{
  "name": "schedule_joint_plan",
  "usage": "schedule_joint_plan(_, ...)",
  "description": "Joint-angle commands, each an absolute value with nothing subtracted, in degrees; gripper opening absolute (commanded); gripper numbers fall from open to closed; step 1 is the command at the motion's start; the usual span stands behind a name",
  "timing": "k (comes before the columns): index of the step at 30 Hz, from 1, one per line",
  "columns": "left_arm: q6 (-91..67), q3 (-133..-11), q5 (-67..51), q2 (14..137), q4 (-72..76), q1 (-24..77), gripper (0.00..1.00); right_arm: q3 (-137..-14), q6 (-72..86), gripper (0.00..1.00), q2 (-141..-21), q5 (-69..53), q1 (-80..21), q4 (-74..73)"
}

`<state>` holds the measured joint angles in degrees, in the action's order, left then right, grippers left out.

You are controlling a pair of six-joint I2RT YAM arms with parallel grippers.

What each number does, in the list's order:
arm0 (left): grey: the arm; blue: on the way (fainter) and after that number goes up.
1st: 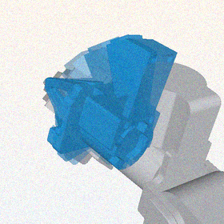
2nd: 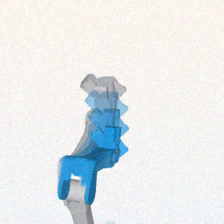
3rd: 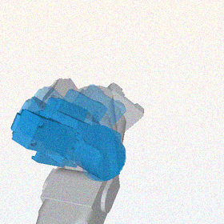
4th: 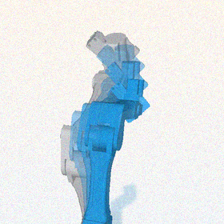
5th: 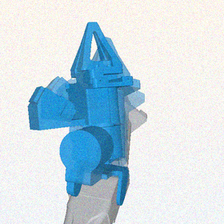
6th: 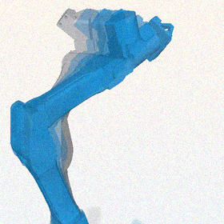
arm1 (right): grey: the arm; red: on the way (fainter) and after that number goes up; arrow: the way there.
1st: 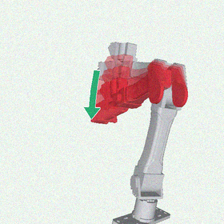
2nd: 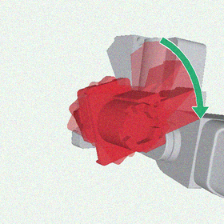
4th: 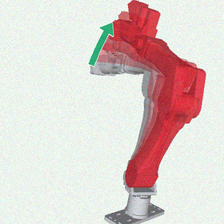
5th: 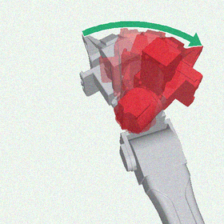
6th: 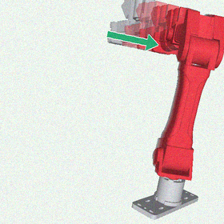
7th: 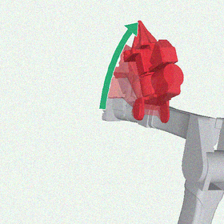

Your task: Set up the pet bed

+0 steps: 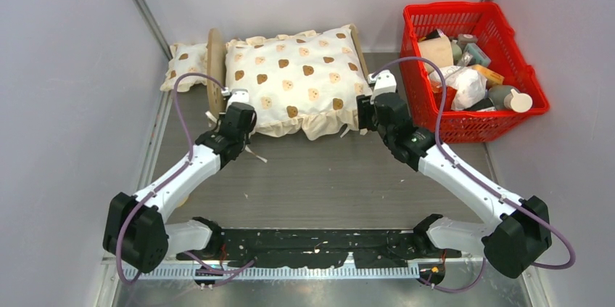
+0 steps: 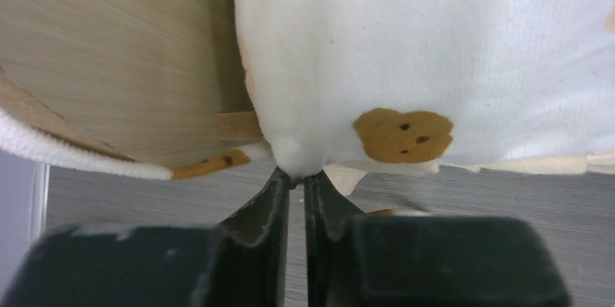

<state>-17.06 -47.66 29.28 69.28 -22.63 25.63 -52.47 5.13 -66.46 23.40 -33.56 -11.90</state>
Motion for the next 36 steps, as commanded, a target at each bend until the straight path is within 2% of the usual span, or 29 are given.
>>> schedule_joint_plan(1, -12.53, -47.54, 37.24, 69.96, -18.57, 25.84, 0.01, -54.54, 4.29, 0.63, -64.96, 20.98, -33.23, -11.44)
schedule_joint_plan(7, -11.87, -44.06, 45.24, 64.43, -19.55, 25.60, 0.00, -52.93, 5.43, 0.62, -63.88, 21.37, -33.06, -10.85)
schedule_joint_plan(12, -13.86, -47.06, 46.97, 59.61, -24.93, 25.49, 0.00, -52.27, 5.86, 0.61, -63.11, 22.62, -32.87, -10.80)
schedule_joint_plan(13, -13.88, -48.11, 45.44, 58.72, -25.67, 25.53, 0.05, -52.28, 5.66, 0.61, -62.89, 22.65, -32.76, -10.81)
schedule_joint_plan(14, -13.66, -49.59, 43.59, 57.49, -26.45, 25.49, 0.21, -52.34, 5.60, 0.61, -62.46, 22.63, -32.73, -10.81)
schedule_joint_plan(15, -13.65, -51.24, 42.13, 56.86, -27.62, 25.49, 0.32, -52.36, 5.55, 0.62, -62.25, 22.62, -32.70, -10.81)
schedule_joint_plan(17, -14.22, -55.66, 40.80, 55.93, -31.24, 25.49, 0.46, -52.28, 5.59, 0.63, -61.44, 22.39, -32.66, -10.81)
schedule_joint_plan(19, -13.53, -59.46, 40.43, 55.10, -33.01, 25.49, 0.55, -51.99, 5.71, 0.64, -60.58, 21.64, -32.71, -11.07)
schedule_joint_plan(23, -12.64, -68.42, 38.31, 55.31, -35.97, 22.04, 0.66, -50.49, 6.18, 0.65, -57.64, 20.16, -32.68, -11.52)
schedule_joint_plan(28, -17.27, -78.46, 27.26, 60.74, -36.46, 4.83, 0.66, -49.10, 8.08, 0.65, -53.65, 16.19, -32.70, -12.47)
schedule_joint_plan(32, -23.29, -84.55, 18.88, 70.48, -34.67, -4.95, 0.65, -47.07, 9.17, 0.64, -49.23, 12.15, -32.74, -12.69)
schedule_joint_plan(36, -27.52, -87.90, 23.68, 79.09, -30.96, -8.17, 0.64, -47.26, 9.59, 0.64, -46.07, 9.31, -32.78, -15.22)
